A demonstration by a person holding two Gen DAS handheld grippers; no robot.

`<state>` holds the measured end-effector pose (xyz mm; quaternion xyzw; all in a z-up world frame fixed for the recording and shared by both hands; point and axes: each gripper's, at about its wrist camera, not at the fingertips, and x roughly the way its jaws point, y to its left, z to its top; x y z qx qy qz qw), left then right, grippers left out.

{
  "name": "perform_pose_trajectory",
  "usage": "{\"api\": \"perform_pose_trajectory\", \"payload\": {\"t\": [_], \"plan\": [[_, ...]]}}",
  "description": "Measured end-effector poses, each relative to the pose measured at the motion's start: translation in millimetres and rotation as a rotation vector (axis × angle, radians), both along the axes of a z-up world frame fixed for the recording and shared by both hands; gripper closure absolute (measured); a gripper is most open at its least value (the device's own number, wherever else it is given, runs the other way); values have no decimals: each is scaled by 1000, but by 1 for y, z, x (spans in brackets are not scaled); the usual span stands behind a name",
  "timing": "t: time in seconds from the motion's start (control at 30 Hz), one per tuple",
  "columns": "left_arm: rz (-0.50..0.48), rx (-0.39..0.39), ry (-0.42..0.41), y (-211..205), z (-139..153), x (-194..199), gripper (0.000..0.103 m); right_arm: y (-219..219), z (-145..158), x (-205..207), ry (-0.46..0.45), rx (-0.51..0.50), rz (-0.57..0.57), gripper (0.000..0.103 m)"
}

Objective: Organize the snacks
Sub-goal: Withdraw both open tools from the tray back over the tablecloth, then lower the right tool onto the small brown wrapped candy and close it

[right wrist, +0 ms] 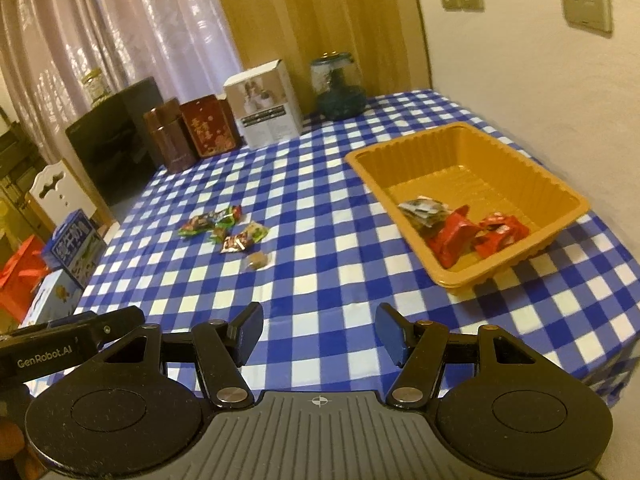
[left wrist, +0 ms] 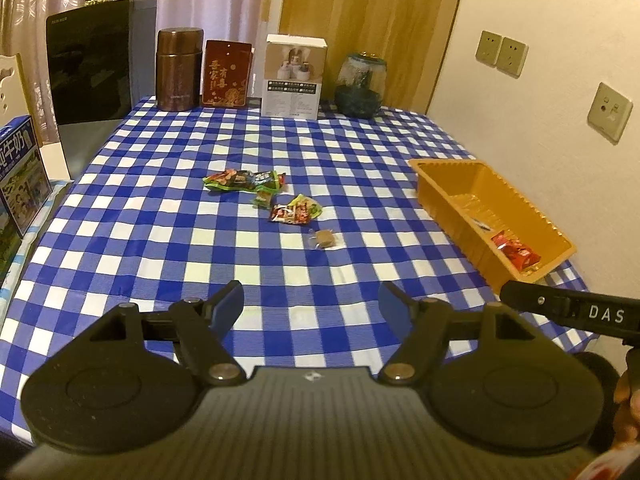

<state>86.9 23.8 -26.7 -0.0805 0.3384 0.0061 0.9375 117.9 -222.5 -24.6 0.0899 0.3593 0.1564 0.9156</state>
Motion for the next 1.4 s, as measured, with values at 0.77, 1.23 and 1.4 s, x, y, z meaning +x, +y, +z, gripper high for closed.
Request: {"api": "perform_pose_trajectory", "payload": {"t": [0.77,1.23,1.4], "plan": [[-94,134,53,66,-41,107,32,97,-72,119,-28,-167,264,41],[-83,89,78,86,-63,150,32,142,-109,162,-29,-189,346,41],[-88,85,80,87,-66,157,32,154,-120,165,-69,-215,342,41]]}}
